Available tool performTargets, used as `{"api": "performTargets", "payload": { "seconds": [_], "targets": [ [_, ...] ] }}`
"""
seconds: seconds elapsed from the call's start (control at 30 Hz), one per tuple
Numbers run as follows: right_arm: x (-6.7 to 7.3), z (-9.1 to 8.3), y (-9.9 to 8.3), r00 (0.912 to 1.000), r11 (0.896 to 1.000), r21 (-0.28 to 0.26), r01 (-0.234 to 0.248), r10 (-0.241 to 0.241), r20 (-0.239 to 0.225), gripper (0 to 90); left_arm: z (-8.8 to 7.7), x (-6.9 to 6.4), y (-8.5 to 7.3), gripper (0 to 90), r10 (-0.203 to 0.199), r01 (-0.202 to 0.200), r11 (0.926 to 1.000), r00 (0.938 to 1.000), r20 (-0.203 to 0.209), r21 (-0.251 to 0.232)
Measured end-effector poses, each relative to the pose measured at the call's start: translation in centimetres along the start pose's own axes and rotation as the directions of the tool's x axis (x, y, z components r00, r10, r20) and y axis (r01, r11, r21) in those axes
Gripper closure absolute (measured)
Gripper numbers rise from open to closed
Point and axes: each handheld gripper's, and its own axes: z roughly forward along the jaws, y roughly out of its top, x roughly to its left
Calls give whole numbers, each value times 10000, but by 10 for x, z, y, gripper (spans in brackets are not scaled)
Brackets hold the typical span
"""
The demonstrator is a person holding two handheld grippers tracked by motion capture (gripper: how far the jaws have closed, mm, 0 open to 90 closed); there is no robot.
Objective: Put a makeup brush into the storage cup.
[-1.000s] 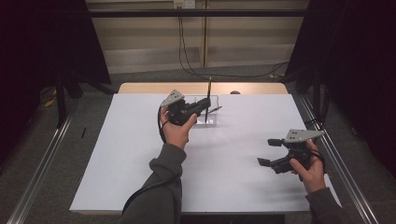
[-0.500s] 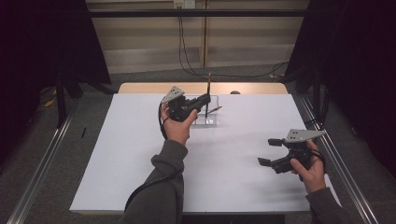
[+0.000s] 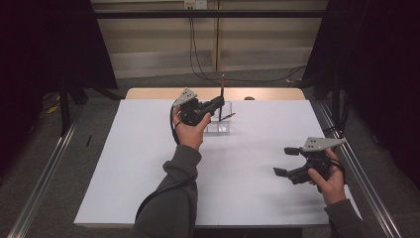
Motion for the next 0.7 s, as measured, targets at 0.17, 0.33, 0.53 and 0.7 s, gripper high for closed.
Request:
{"api": "performTargets", "payload": {
  "seconds": [0.17, 0.33, 0.53, 0.7],
  "targets": [
    [0, 0, 0, 10000, 10000, -16, -5, 5, -13, 93, 5, 1, -1, 841, -164, 161, 9998, 9997, -177, -127],
    [-1, 0, 0, 10000, 10000, -23, -14, 14, -14, 93, 9, 3, -1, 841, -97, 95, 9999, 9997, -205, -118],
    [-1, -1, -1, 10000, 10000, -68, -44, 43, -10, 93, 14, 6, 0, 841, 49, -48, 10000, 9997, -242, 23],
    [-1, -2, 0, 10000, 9999, -144, 26, -26, -31, 94, 19, 6, 0, 841, -37, 36, 10000, 9996, -276, -19]
  ]
}}
